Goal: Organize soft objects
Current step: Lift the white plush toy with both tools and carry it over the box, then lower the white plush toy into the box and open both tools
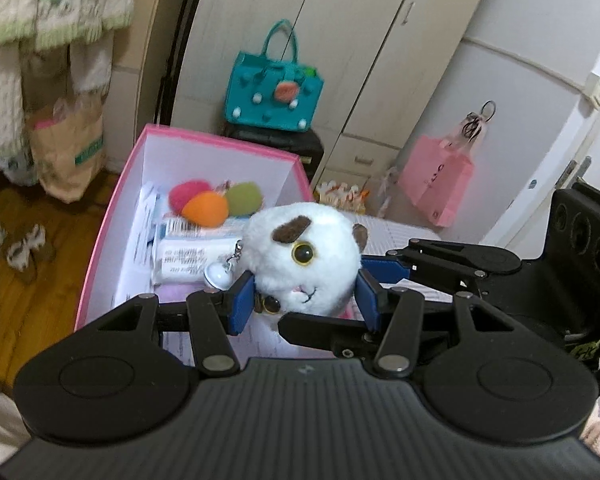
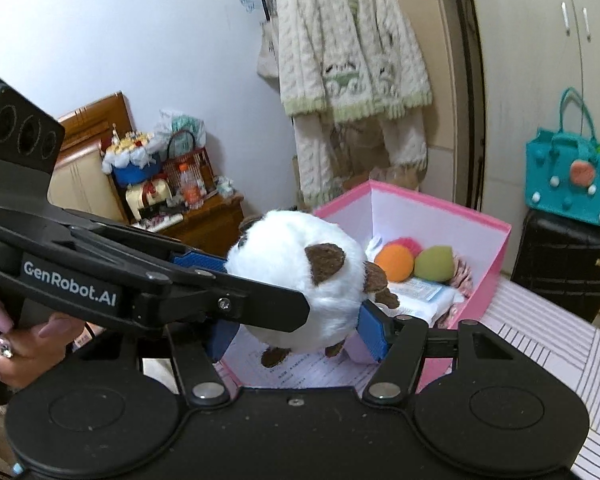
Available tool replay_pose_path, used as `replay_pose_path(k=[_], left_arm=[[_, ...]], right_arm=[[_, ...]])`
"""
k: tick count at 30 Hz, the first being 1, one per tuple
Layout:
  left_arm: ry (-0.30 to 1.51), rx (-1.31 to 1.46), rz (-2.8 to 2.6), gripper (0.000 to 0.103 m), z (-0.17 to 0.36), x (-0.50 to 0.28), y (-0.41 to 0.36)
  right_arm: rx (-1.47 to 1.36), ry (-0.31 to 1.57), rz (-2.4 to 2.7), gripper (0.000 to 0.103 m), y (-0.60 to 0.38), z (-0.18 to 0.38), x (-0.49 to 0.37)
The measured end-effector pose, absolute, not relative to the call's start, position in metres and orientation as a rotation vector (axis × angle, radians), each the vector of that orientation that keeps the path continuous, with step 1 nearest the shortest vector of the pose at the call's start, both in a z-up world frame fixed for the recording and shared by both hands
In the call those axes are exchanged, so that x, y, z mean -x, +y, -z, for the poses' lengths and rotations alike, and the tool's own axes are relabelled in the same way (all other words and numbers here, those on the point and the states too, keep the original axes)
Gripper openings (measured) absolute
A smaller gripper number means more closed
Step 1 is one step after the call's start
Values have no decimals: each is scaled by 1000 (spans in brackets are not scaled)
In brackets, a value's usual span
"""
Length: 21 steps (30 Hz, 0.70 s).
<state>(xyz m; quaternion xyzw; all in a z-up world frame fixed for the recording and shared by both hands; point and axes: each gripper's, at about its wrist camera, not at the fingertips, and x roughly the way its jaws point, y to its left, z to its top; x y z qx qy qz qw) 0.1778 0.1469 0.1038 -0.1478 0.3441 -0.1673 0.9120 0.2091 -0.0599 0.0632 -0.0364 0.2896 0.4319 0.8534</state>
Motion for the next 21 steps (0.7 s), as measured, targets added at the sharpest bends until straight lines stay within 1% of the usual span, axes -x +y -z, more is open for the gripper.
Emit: replay_pose_path(k=[5, 15, 21], left_arm=[[813, 372, 402, 51, -82, -201, 159], [903, 407, 463, 50, -59, -220, 160], [953, 418, 492, 50, -47, -229, 156]], right_arm=[[118, 647, -885, 68, -56, -50, -213], [218, 739, -836, 68, -42, -48, -223], [364, 718, -804, 68, -31, -46, -215]])
